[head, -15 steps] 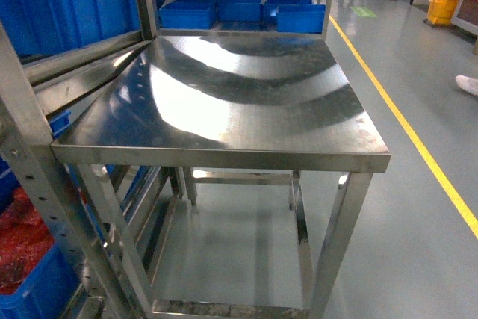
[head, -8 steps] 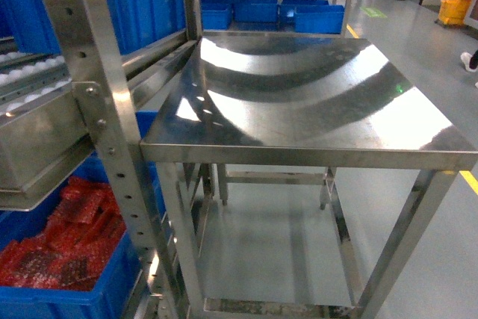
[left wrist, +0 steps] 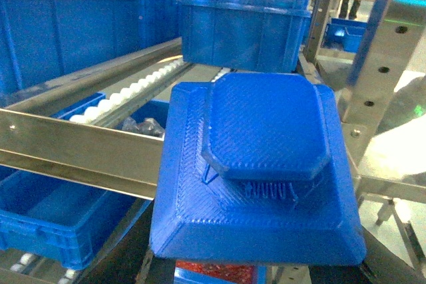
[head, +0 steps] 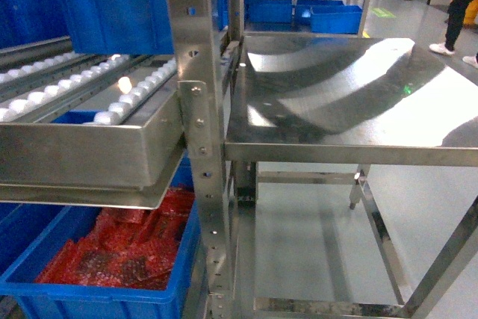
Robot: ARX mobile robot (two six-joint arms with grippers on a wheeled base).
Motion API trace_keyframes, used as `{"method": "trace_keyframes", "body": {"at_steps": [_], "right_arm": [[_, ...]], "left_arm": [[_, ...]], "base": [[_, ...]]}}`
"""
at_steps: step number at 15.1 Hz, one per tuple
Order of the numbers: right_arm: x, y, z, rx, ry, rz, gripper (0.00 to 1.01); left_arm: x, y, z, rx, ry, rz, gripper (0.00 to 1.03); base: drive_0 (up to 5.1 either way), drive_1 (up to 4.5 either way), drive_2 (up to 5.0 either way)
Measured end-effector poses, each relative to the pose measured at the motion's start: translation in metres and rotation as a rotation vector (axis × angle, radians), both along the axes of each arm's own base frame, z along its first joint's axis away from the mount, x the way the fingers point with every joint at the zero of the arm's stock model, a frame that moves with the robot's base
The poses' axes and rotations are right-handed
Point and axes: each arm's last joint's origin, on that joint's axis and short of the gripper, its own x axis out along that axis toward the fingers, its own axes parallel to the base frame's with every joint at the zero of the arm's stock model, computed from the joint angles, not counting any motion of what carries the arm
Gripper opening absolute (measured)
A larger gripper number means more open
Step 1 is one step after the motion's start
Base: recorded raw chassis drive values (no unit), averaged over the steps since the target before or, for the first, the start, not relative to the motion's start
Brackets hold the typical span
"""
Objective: Pick blue part to blue bin on bottom shelf
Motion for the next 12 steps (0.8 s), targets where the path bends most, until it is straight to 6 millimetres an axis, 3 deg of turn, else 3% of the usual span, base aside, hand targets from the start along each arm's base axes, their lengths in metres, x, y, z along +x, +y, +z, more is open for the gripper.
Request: {"method": "trace_keyframes", "body": {"at_steps": [12], "right_arm": [[0.0,0.0,0.0001,0.0,-0.002,0.0,0.98]], "left_arm": [[0.0,-0.0001,0.0001,0.0,-0.001,-0.001,0.43]], "base": [[-5.0,2.42,2.4]]}}
